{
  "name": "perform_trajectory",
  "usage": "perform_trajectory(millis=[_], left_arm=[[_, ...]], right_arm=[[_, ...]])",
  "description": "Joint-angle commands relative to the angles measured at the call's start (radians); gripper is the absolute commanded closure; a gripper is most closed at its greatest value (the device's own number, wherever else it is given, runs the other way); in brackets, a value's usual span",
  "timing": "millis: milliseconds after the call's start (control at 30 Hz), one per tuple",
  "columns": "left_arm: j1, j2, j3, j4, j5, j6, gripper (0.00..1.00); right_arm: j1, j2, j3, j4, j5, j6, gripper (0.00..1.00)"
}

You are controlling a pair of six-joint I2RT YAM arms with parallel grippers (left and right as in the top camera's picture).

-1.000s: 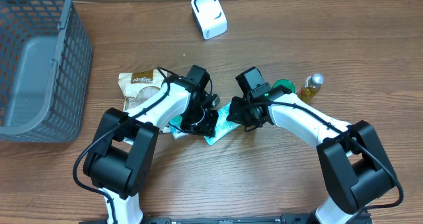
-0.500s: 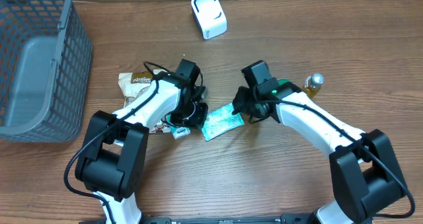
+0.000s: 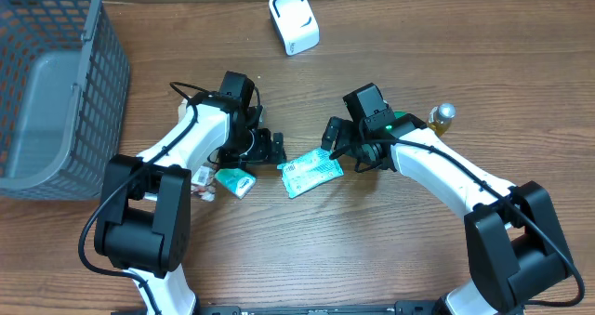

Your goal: Scan the item barcode

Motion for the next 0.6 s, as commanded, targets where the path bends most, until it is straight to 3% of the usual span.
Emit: perform_trajectory(millis=[0,567], left_arm=[[-0.002,-0.028,0.019,0.004,-0.010,-0.010,0.00],[-0.002,-0.028,0.019,0.004,-0.010,-0.010,0.00]], right_arm=[[0.002,-0.021,0.019,0.000,0.016,0.000,0.00],[0.002,-0.021,0.019,-0.013,0.016,0.000,0.00]])
